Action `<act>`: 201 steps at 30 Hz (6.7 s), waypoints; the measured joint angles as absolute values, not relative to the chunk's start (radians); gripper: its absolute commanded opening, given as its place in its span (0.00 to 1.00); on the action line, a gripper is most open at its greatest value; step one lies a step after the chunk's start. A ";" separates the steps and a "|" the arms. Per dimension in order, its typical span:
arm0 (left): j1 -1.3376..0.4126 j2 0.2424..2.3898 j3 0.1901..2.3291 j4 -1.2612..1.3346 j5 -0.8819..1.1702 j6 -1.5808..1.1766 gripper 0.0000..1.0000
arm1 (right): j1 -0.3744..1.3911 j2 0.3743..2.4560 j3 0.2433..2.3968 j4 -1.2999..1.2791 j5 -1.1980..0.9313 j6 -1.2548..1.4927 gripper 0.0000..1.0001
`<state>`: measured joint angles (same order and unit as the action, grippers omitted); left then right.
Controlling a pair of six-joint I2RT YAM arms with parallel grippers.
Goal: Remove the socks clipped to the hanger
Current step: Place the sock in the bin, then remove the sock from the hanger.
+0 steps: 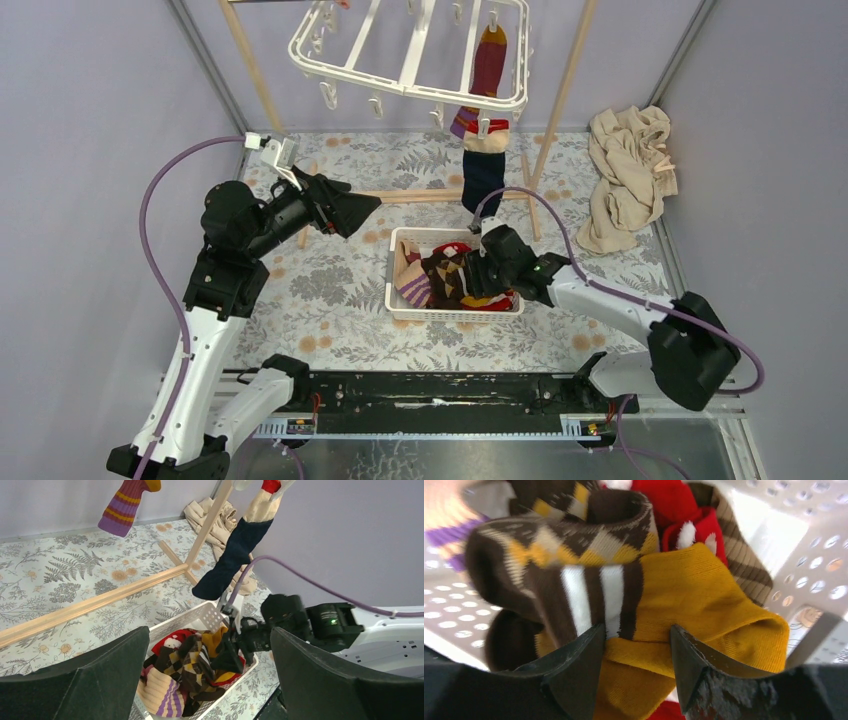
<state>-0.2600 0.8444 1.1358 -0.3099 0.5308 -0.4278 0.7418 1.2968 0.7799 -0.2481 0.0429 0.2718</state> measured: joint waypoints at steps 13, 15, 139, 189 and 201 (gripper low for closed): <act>-0.260 0.847 1.136 -0.311 0.531 -0.428 0.99 | 0.744 1.414 0.701 -0.094 0.088 0.331 0.59; -0.260 0.847 1.136 -0.312 0.531 -0.427 0.99 | 0.744 1.362 0.698 -0.110 0.088 0.330 0.60; -0.287 0.939 1.009 -0.248 0.622 -0.469 0.99 | 0.146 1.650 0.691 1.495 -0.963 1.190 0.74; -0.619 1.135 1.345 -0.309 0.439 -0.446 0.99 | 0.139 1.237 0.847 0.390 -0.884 0.782 0.00; -0.740 1.202 1.444 -0.321 0.291 -0.431 0.99 | 0.138 1.232 0.850 0.392 -0.900 0.790 0.00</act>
<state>-0.7403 1.2022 1.4445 -0.3210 0.2913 -0.4313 0.1383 1.2320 0.8501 0.3923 -0.8997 0.7898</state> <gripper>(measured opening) 0.986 0.077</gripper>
